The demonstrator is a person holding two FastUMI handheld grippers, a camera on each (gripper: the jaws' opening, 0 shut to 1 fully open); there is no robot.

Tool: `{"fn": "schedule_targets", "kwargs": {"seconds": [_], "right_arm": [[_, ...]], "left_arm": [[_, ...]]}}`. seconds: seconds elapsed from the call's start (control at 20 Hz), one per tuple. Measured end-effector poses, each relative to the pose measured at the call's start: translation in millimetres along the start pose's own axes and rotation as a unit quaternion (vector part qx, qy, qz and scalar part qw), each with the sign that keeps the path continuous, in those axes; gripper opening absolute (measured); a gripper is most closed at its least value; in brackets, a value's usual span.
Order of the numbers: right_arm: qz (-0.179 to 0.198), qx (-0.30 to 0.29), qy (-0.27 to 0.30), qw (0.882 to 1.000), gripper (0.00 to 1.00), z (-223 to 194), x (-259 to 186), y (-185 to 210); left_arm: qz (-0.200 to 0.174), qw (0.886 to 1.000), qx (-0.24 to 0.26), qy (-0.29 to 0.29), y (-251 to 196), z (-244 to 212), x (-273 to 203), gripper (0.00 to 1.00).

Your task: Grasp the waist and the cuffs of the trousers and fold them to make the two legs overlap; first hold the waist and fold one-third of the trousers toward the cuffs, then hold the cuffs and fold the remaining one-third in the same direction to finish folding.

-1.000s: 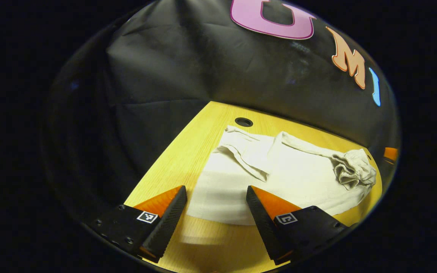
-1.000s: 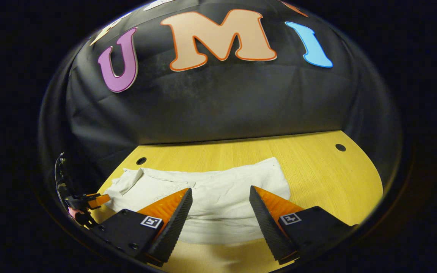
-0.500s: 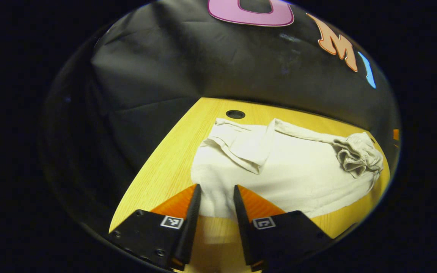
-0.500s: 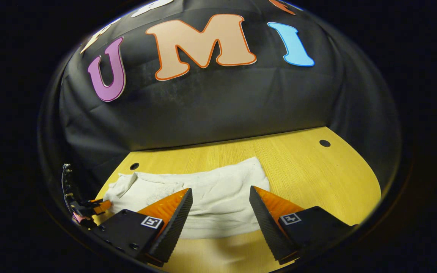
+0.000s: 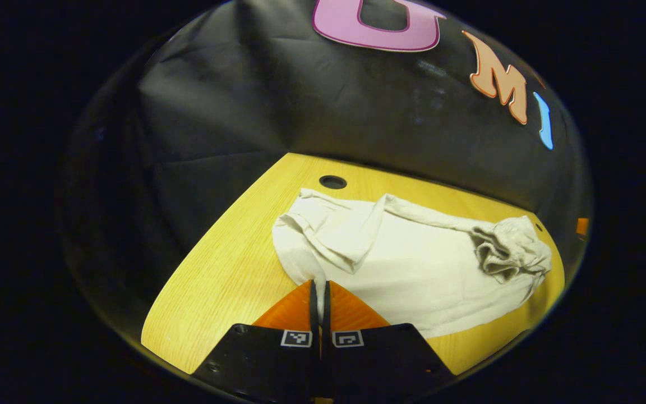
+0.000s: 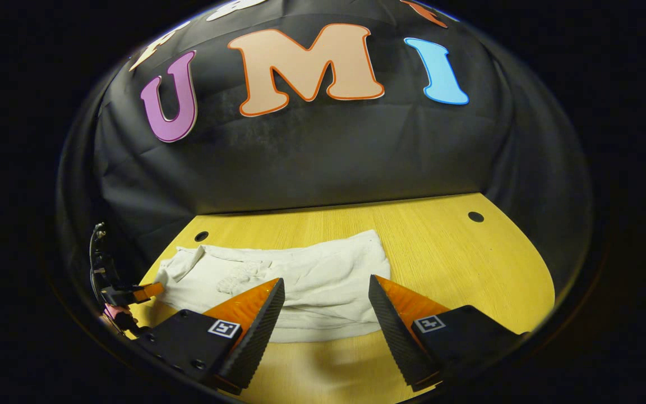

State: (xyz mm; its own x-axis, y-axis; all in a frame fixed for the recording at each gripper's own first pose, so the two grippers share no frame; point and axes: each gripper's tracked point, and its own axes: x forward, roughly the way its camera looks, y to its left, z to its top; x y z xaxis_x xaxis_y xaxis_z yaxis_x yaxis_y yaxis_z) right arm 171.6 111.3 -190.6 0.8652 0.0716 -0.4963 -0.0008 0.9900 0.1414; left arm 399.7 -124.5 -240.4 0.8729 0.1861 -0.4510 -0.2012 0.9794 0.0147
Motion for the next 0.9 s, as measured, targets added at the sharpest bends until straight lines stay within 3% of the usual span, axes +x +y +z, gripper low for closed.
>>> {"fn": "schedule_targets", "kwargs": {"seconds": [0.2,0.25,0.3,0.35,0.45,0.55,0.65,0.75,0.8,0.9], "right_arm": [[-0.002,0.014,-0.010,1.000,0.92,7.3,-10.5,-15.8],[-0.003,0.016,-0.014,1.000,0.97,9.7,-13.5,-21.1],[-0.007,0.016,-0.015,1.000,0.92,10.4,-17.1,-30.5],[-0.010,0.017,-0.016,1.000,0.96,12.6,-25.2,-43.7],[-0.013,0.015,-0.018,1.000,0.92,10.4,-32.0,-60.3],[-0.016,0.009,-0.019,1.000,0.97,11.3,-40.5,-77.8],[-0.021,0.001,-0.020,1.000,0.92,8.6,-57.3,-109.4],[-0.024,-0.002,-0.017,1.000,0.97,6.8,-62.6,-137.9],[-0.025,-0.003,-0.017,1.000,0.92,7.1,-63.6,-145.4],[-0.024,-0.003,-0.016,1.000,0.92,8.5,-64.5,-167.6]], "left_arm": [[-0.045,0.999,-0.013,-0.020,-51.7,25.6,-14.8,0.00],[-0.055,0.998,-0.008,-0.028,-66.9,34.2,-17.2,0.00],[-0.070,0.997,0.001,-0.039,-89.9,47.3,-22.3,0.00],[-0.098,0.993,0.013,-0.057,-129.4,67.4,-28.6,0.00],[-0.122,0.989,0.026,-0.074,-173.8,86.7,-32.6,0.00],[-0.147,0.984,0.039,-0.091,-217.8,101.5,-41.5,0.00],[-0.195,0.971,0.072,-0.114,-299.2,121.7,-56.3,0.00],[-0.233,0.964,0.085,-0.096,-355.5,106.4,-59.5,0.00],[-0.241,0.963,0.091,-0.073,-373.9,91.7,-57.9,0.00],[-0.244,0.963,0.106,-0.048,-404.3,58.2,-46.1,0.04]]}}
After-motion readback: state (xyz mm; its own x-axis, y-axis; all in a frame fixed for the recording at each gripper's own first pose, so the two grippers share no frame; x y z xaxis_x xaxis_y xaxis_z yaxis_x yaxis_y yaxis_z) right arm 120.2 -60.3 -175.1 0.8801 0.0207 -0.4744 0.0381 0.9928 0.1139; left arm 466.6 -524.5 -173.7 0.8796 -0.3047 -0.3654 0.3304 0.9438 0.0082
